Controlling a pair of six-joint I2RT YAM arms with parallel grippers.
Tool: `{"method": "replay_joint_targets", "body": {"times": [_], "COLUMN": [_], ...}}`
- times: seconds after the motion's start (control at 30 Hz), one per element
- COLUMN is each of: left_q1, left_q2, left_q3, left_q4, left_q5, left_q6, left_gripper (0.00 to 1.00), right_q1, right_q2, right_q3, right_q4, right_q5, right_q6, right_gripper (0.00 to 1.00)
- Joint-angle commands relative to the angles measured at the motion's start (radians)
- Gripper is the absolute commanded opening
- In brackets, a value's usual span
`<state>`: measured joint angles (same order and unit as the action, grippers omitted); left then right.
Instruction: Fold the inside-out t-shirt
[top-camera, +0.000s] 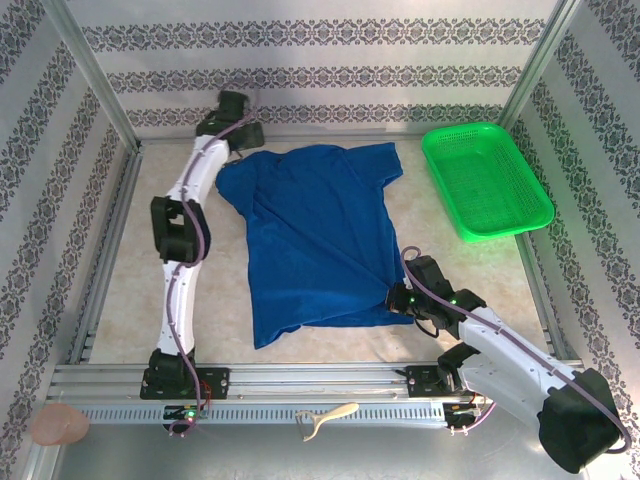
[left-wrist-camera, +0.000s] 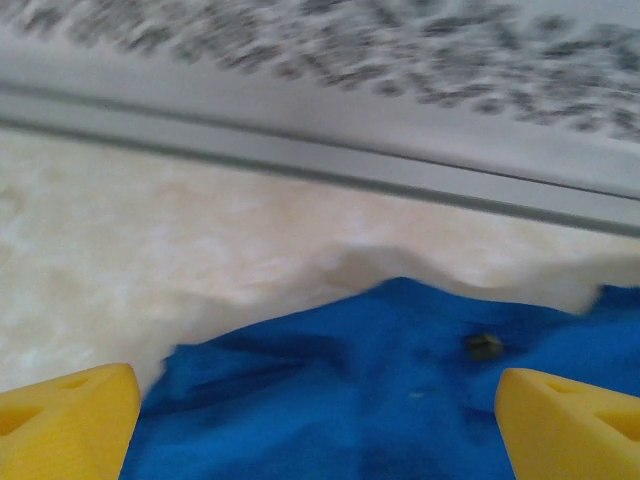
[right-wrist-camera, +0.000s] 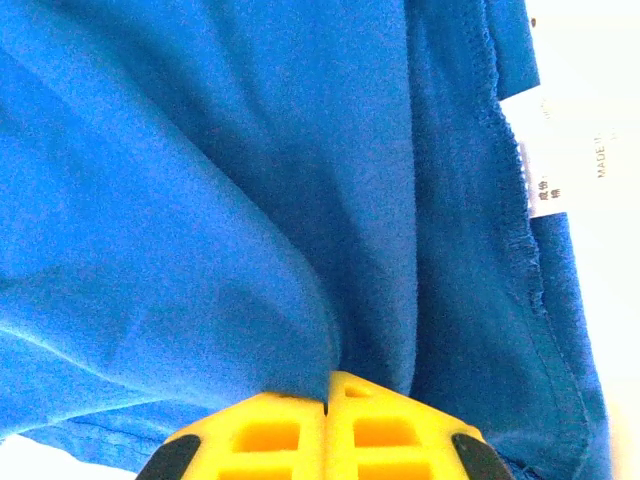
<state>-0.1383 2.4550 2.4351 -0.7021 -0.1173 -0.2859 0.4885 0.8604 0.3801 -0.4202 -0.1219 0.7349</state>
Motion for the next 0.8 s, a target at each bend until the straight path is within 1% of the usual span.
{"method": "replay_joint_targets", "body": {"times": [0.0,0.2,0.27,0.3,0.33,0.37,0.4,0.47,0.5,0.53,0.6,0.63,0.7,0.77], "left_q1": [-0.034,-0.04,-0.041,-0.04,-0.041,-0.039,-0.039,-0.039,-0.039,-0.039,-0.039,-0.038,-0.039,-0.037], "left_q2": [0.127,0.178,0.185,0.188,0.191,0.191,0.191,0.188,0.184,0.181,0.163,0.147,0.106,0.06], "left_q3": [0.099,0.113,0.109,0.108,0.109,0.106,0.103,0.102,0.101,0.1,0.087,0.067,0.014,-0.046], "left_q4": [-0.219,-0.212,-0.214,-0.215,-0.215,-0.213,-0.211,-0.204,-0.201,-0.199,-0.19,-0.179,-0.145,-0.114], "left_q5": [-0.148,-0.182,-0.203,-0.211,-0.219,-0.225,-0.226,-0.232,-0.236,-0.24,-0.255,-0.263,-0.28,-0.297], "left_q6": [0.113,0.107,0.11,0.114,0.118,0.122,0.123,0.122,0.117,0.109,0.096,0.088,0.077,0.062], "left_gripper": [0.92,0.92,0.88,0.84,0.78,0.69,0.59,0.33,0.25,0.2,0.2,0.15,0.0,0.0], "right_q1": [0.002,0.001,0.001,0.001,-0.001,-0.001,0.0,-0.001,-0.001,-0.001,-0.001,-0.001,-0.002,-0.002], "right_q2": [0.0,-0.002,-0.001,-0.001,0.0,0.002,0.003,0.003,0.002,0.002,0.0,-0.001,-0.004,-0.007], "right_q3": [0.022,0.02,0.02,0.02,0.021,0.021,0.021,0.021,0.021,0.02,0.019,0.017,0.015,0.011], "right_q4": [0.017,0.02,0.023,0.024,0.024,0.026,0.027,0.026,0.027,0.026,0.027,0.027,0.026,0.026], "right_q5": [-0.008,-0.008,-0.01,-0.01,-0.01,-0.012,-0.011,-0.013,-0.013,-0.013,-0.013,-0.013,-0.013,-0.013], "right_q6": [0.003,0.003,0.003,0.001,0.002,0.0,-0.002,-0.003,-0.003,-0.003,-0.002,-0.002,0.0,0.001], "right_gripper": [0.0,0.0,0.0,0.0,0.0,0.0,0.0,0.0,0.0,0.0,0.0,0.0,0.0,0.0]}}
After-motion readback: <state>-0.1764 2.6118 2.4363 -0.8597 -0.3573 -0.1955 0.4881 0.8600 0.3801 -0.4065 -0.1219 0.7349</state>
